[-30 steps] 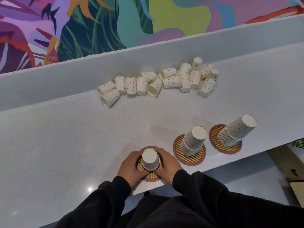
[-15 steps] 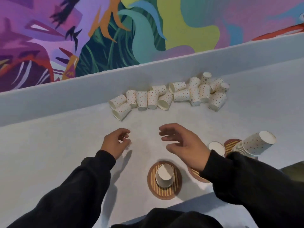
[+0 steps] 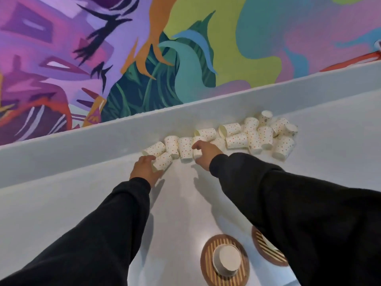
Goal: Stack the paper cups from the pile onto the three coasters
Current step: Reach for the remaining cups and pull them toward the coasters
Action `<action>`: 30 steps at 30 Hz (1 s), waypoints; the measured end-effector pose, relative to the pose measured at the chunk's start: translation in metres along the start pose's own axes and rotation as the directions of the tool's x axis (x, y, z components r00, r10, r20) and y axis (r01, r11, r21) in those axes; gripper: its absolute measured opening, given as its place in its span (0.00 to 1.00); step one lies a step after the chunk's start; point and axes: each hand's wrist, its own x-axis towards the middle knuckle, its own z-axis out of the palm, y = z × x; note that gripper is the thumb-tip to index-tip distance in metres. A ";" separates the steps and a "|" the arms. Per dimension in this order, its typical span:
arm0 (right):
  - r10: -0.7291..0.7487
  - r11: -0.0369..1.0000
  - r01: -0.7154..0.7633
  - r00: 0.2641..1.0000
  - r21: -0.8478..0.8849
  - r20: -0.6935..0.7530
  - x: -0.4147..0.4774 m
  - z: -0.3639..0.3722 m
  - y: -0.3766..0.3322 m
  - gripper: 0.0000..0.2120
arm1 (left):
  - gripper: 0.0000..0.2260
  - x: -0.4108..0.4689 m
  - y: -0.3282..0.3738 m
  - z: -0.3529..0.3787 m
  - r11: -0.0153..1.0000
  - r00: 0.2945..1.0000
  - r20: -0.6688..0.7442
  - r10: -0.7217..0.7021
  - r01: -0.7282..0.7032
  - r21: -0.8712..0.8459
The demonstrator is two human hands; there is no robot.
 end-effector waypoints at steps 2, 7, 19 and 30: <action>-0.101 0.959 0.114 0.993 -0.259 0.065 0.022 0.008 0.005 0.27 | 0.26 0.007 -0.003 0.008 1.000 1.000 0.008 0.000 0.000 0.008; -0.211 0.717 0.280 0.960 -0.638 0.184 0.068 0.025 0.001 0.39 | 0.18 0.019 -0.005 0.021 1.000 0.999 0.035 0.003 -0.004 0.026; -0.237 0.541 0.359 0.933 -0.761 0.272 0.091 0.039 0.011 0.28 | 0.31 -0.026 0.001 0.043 0.954 0.984 0.095 -0.150 0.170 -0.249; -0.280 0.859 0.332 0.942 -0.389 0.184 0.006 -0.006 -0.021 0.25 | 0.29 -0.070 0.020 -0.003 0.713 0.952 -0.236 -0.197 -0.026 -0.701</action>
